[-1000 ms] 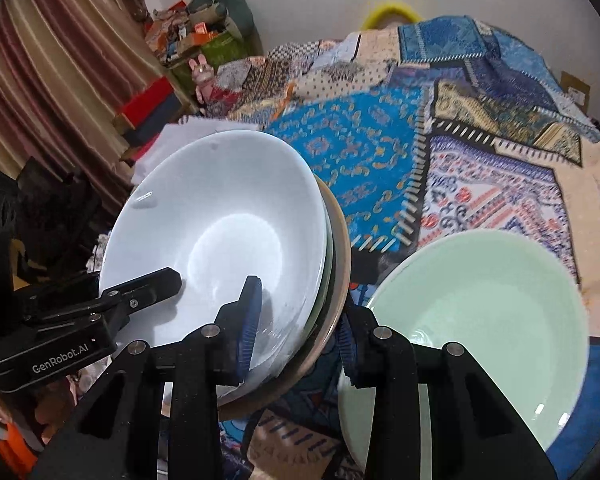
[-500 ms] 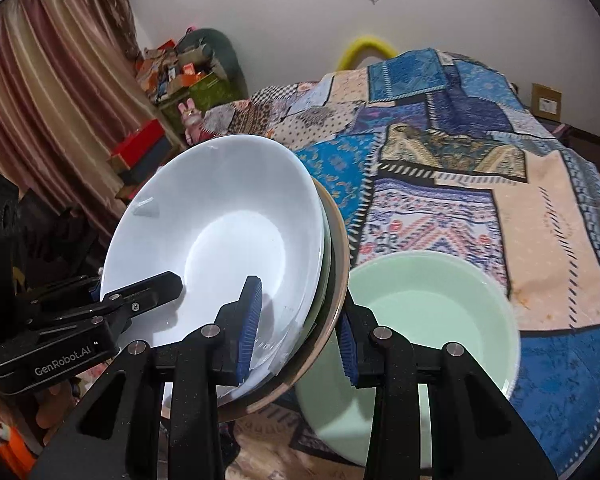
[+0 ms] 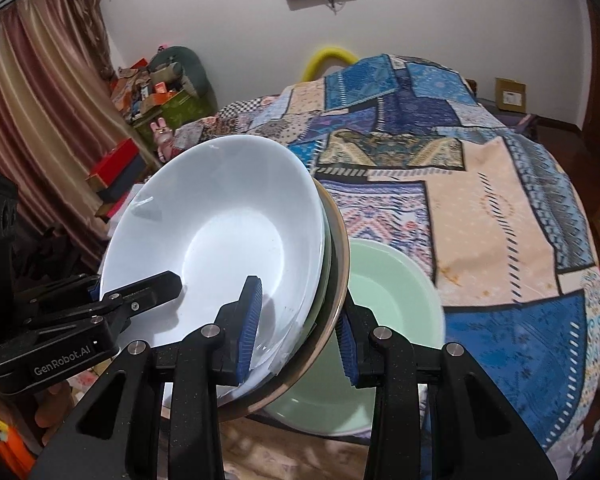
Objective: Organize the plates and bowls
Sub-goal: 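Lift the nested bowls with both grippers and carry them over the plate stack, then lower the nested bowls onto the mint green plate and open both grippers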
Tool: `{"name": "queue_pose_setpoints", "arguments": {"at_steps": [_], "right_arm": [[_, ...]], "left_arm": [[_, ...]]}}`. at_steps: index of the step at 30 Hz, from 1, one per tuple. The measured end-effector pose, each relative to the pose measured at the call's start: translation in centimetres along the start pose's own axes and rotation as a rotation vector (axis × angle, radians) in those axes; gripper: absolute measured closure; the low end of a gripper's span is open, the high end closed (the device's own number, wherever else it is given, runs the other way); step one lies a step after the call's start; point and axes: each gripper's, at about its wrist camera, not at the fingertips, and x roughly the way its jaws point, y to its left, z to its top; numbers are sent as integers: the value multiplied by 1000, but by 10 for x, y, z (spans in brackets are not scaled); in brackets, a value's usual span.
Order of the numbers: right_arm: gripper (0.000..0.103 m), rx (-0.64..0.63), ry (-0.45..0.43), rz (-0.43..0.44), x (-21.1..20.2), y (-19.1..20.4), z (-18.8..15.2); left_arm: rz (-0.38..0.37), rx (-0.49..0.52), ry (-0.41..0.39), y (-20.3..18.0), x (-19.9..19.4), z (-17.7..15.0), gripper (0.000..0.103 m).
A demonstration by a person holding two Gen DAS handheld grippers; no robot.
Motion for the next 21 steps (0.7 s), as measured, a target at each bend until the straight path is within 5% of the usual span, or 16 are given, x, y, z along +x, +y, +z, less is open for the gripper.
{"name": "queue_pose_setpoints", "arguments": {"at_steps": [21], "right_arm": [[71, 87, 60, -31, 15, -46, -21]], "left_arm": [[-30, 44, 115, -34, 59, -2, 68]]}}
